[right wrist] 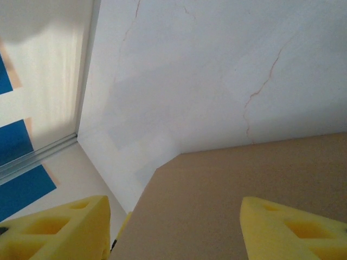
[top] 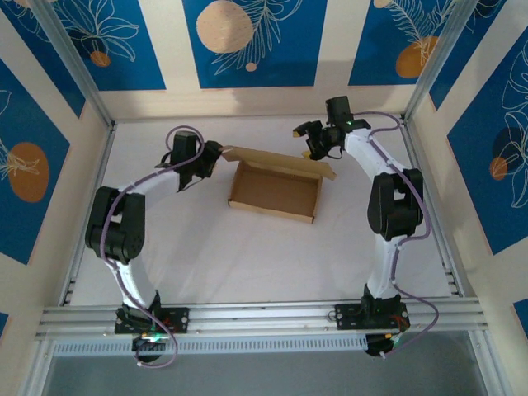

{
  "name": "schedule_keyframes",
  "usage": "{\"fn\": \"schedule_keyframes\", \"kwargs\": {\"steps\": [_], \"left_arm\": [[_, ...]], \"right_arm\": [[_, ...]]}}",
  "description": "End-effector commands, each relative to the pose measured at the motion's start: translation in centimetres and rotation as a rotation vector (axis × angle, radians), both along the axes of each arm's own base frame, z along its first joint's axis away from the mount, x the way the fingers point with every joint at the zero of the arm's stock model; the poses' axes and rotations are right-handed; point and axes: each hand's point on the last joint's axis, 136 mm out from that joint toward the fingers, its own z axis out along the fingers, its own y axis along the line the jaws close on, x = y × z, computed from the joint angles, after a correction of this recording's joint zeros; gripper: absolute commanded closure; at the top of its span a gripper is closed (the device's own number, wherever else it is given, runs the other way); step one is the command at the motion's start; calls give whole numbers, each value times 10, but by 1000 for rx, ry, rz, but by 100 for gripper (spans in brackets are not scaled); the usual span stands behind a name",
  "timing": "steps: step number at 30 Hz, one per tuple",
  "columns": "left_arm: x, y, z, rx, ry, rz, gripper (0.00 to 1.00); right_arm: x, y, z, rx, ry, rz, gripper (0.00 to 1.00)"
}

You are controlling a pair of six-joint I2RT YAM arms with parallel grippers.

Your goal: Fold the paper box

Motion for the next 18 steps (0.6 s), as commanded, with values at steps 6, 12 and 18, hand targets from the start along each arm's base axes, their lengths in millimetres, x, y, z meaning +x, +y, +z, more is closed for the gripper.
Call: {"fn": "schedule_keyframes", "kwargs": {"steps": [6,12,18], "left_arm": [[7,42,45,252,-134,-39,41],[34,52,79,434,-166,-118,34],[64,24,81,303,-133,-201,32]], "right_arm": [[-15,-87,35,-372,-54,80,29],[-45,-120,24,-391,115,55,26],[-59,-116,15,-241,201,60,25]]}}
